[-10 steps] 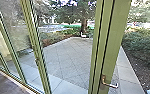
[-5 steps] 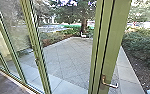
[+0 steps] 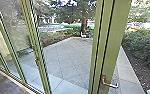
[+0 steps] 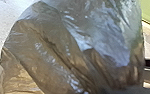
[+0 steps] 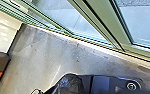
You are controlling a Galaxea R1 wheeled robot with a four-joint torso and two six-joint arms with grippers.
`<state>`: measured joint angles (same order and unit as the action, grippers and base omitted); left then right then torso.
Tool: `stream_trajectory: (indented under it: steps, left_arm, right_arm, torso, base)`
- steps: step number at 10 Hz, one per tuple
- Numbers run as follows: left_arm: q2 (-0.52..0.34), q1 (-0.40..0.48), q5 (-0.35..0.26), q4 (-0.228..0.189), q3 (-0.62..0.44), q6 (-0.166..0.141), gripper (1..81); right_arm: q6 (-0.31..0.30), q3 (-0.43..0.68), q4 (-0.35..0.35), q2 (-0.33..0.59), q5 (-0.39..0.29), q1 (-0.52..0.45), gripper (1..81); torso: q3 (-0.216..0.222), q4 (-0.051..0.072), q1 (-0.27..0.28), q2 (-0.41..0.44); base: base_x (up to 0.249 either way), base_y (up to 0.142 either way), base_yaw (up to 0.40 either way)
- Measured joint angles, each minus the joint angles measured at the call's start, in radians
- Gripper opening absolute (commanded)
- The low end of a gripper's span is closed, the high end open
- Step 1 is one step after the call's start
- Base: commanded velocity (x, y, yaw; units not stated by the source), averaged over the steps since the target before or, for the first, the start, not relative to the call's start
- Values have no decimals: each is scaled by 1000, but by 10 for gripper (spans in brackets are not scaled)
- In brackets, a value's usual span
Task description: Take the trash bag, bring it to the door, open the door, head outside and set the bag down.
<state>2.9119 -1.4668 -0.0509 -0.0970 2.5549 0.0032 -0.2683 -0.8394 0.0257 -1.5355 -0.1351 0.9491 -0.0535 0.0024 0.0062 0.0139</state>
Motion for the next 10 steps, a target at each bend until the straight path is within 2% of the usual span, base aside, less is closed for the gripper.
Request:
stream_trajectory:
  steps: [5, 8, 10]
  left_arm:
    - [11, 0, 0, 0, 9, 0, 10]
    - [14, 0, 0, 0, 21, -1, 10]
    - [14, 0, 0, 1, 21, -1, 10]
  right_arm:
    - [-157, 17, -22, 8, -272, -329, 811]
    - [-283, 8, -27, -3, -415, -464, 811]
    - [-364, -26, -30, -54, -464, -519, 811]
  torso:
    - [0, 0, 0, 0]
    - [0, 0, 1, 0]
    - [0, 0, 1, 0]
  base:
    - [0, 0, 0]
    - [0, 0, 0]
    - [0, 0, 0]
